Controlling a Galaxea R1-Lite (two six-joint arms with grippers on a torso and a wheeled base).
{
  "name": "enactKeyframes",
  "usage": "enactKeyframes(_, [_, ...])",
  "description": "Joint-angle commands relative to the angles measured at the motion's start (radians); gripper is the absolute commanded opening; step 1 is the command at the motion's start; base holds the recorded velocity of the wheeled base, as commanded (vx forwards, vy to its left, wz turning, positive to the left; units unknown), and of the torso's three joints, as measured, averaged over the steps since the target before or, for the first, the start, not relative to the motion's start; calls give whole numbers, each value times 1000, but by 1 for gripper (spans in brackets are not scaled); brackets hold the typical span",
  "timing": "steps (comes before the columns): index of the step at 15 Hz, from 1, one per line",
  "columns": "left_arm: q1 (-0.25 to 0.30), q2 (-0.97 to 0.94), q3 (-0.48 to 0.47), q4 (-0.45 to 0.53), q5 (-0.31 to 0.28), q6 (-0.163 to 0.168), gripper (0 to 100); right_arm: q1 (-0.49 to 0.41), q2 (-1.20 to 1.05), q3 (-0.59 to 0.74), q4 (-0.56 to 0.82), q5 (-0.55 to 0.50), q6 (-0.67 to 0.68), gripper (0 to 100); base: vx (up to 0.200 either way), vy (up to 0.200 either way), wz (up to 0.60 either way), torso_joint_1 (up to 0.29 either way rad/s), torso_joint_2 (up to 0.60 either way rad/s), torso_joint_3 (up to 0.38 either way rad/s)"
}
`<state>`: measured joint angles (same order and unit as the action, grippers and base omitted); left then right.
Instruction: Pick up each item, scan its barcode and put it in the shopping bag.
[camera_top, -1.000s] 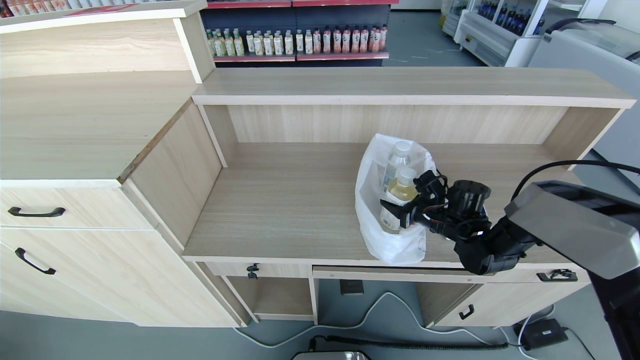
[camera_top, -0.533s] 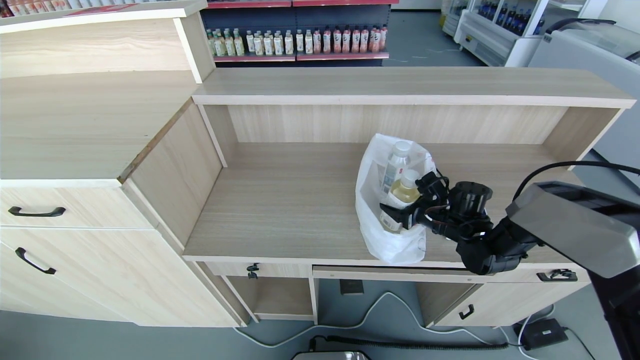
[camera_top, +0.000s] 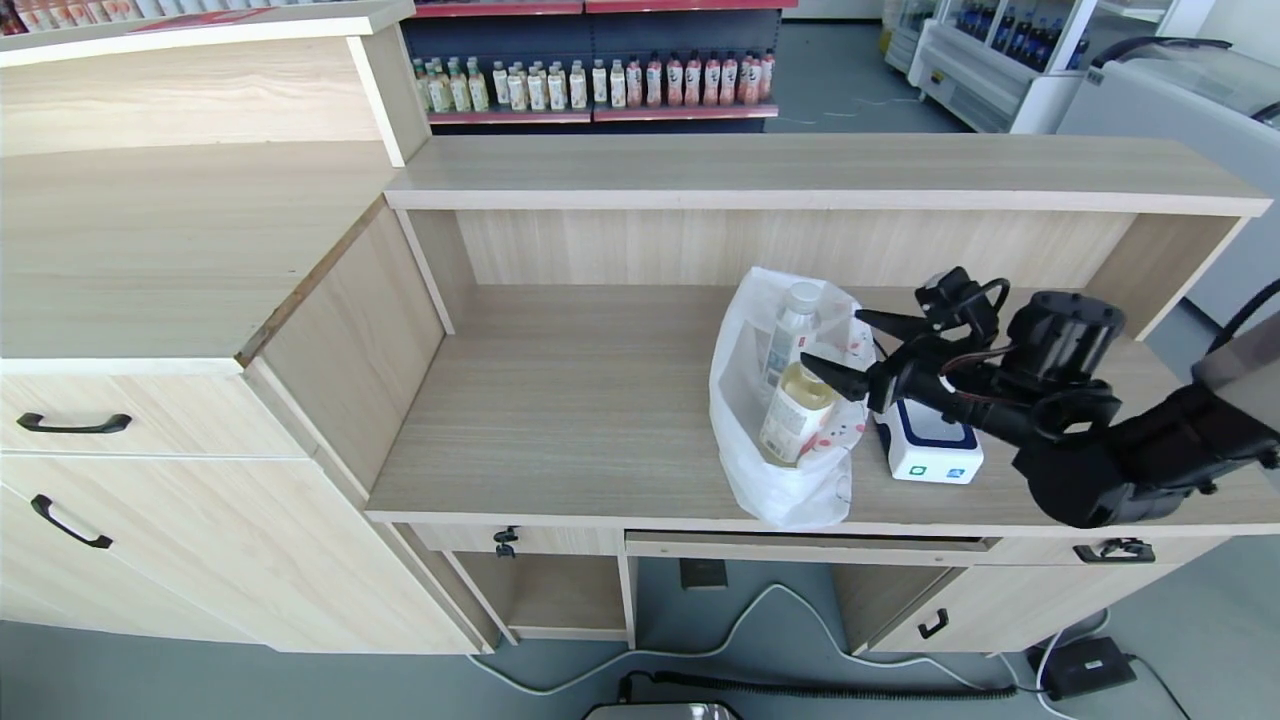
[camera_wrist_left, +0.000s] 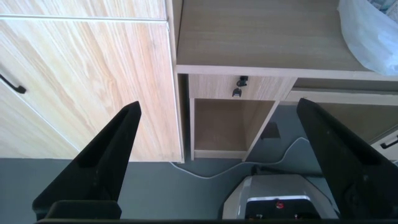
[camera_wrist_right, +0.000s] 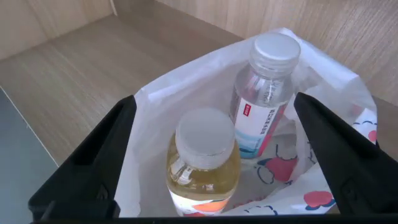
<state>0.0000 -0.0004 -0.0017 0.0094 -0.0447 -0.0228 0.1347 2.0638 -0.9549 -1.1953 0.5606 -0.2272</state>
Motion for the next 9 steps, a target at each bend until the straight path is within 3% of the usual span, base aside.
enactKeyframes(1, [0,0,0,1,0,0,100,-133,-389,289,53,22,-121,100,0,0,0,0,0,0])
enactKeyframes(2, [0,0,0,0,0,0,100,-188,-487,374,39,36,-193,100,0,0,0,0,0,0])
enactKeyframes(5, [0,0,0,0,0,0,100,-331,-717,505,42,97,-178,100,0,0,0,0,0,0])
enactKeyframes(9, [0,0,0,0,0,0,100,-420,-867,610,177,-1,-156,100,0,0,0,0,0,0])
